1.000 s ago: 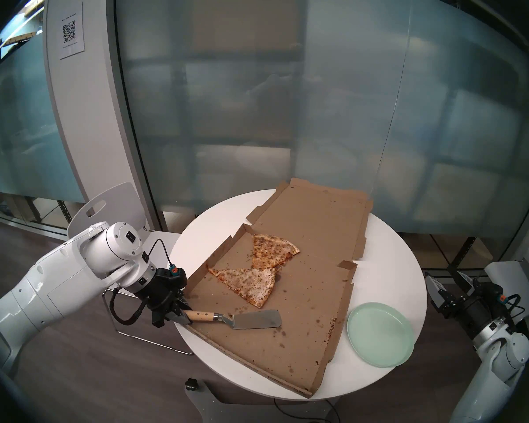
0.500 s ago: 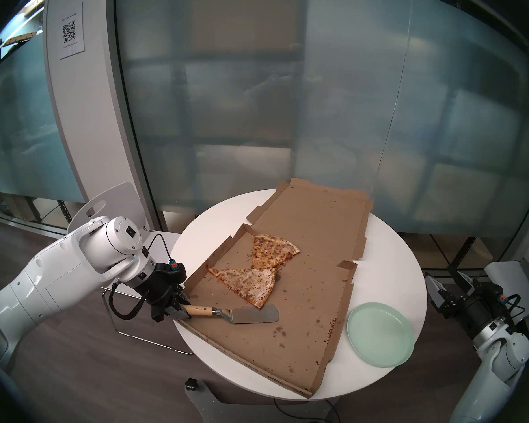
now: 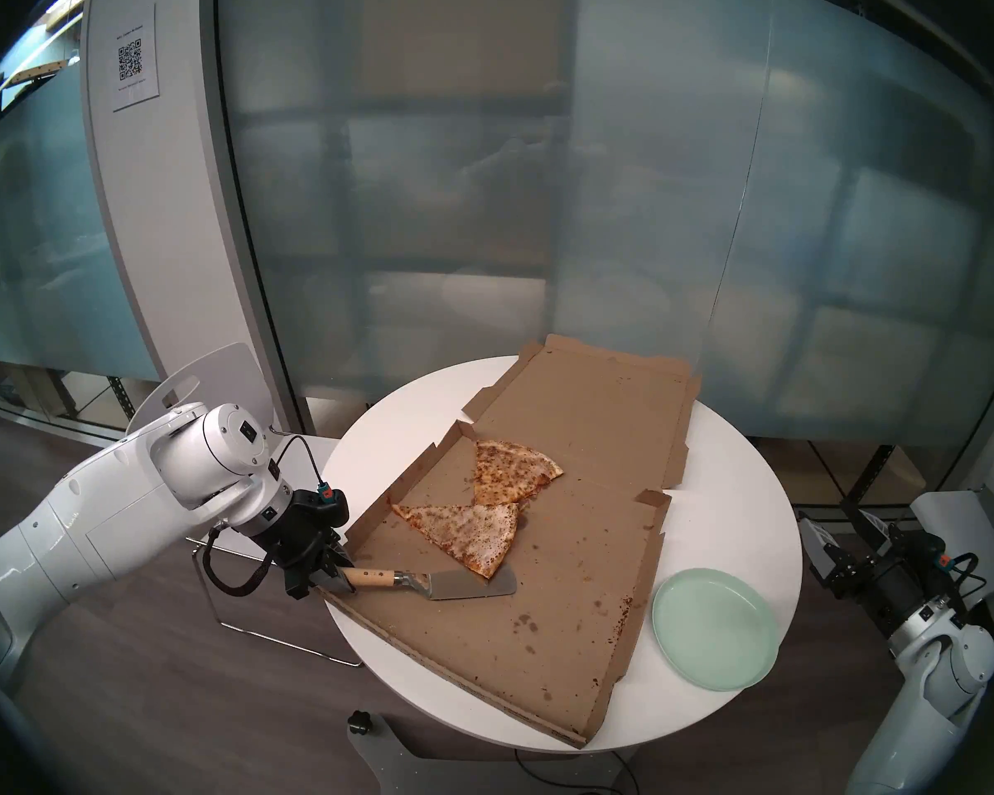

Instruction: Put pizza slice onto the plate

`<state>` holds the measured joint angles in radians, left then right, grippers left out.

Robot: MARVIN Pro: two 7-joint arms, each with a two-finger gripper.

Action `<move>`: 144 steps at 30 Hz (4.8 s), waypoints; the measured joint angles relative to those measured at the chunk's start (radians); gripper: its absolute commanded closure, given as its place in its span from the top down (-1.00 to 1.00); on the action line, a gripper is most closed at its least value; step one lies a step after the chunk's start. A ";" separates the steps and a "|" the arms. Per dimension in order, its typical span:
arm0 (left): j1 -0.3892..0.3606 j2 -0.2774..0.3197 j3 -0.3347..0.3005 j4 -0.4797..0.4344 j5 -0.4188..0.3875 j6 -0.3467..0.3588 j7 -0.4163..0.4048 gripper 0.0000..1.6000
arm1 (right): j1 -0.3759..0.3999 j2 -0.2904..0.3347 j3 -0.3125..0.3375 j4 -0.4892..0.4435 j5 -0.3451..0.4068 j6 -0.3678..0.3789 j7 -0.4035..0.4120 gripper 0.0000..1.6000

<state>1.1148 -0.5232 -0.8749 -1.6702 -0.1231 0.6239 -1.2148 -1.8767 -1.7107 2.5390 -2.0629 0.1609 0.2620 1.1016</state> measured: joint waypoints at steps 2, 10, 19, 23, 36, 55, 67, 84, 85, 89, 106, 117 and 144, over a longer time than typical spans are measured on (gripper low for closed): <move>-0.002 0.000 0.001 0.003 -0.003 0.004 0.004 -1.00 | 0.000 0.000 0.000 0.000 0.000 0.000 0.000 1.00; -0.007 -0.009 -0.001 0.006 -0.025 0.019 0.026 -1.00 | 0.000 0.000 0.000 0.000 0.000 0.000 0.000 1.00; -0.004 -0.022 -0.003 -0.002 -0.037 0.036 0.050 -1.00 | 0.000 0.000 0.000 0.000 0.000 0.000 0.000 1.00; -0.002 -0.027 -0.002 -0.001 -0.037 0.044 0.066 -1.00 | 0.000 0.000 0.000 0.000 0.000 0.000 0.000 1.00; 0.006 -0.048 -0.002 0.028 -0.038 0.056 0.123 -1.00 | 0.000 0.000 0.000 0.000 0.000 0.000 0.000 1.00; 0.041 -0.034 -0.036 -0.004 -0.079 0.089 0.185 -1.00 | 0.000 0.000 0.000 0.000 0.000 0.000 0.000 1.00; 0.097 -0.026 -0.074 -0.014 -0.134 0.102 0.240 -1.00 | 0.000 0.000 0.000 0.000 0.000 0.000 0.000 1.00; 0.207 -0.006 -0.161 -0.078 -0.252 0.129 0.328 -1.00 | 0.000 0.000 0.000 0.000 0.000 0.000 0.000 1.00; 0.214 -0.006 -0.163 -0.081 -0.254 0.129 0.336 -1.00 | 0.000 0.000 0.000 0.000 0.000 0.000 0.000 1.00; 0.257 -0.005 -0.188 -0.092 -0.279 0.113 0.392 -1.00 | 0.000 0.000 0.000 0.000 0.000 0.000 0.000 1.00; 0.354 -0.011 -0.253 -0.128 -0.346 0.073 0.512 -1.00 | 0.000 0.000 0.000 0.000 0.000 0.000 0.000 1.00; 0.359 -0.003 -0.258 -0.138 -0.354 0.092 0.528 -1.00 | 0.000 0.000 0.000 0.000 0.000 0.000 0.000 1.00; 0.355 0.001 -0.278 -0.115 -0.382 0.107 0.577 -1.00 | 0.000 0.000 0.000 0.000 0.000 0.000 0.000 1.00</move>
<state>1.4700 -0.5219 -1.1533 -1.7856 -0.5052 0.7308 -0.6378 -1.8767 -1.7107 2.5390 -2.0629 0.1608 0.2620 1.1017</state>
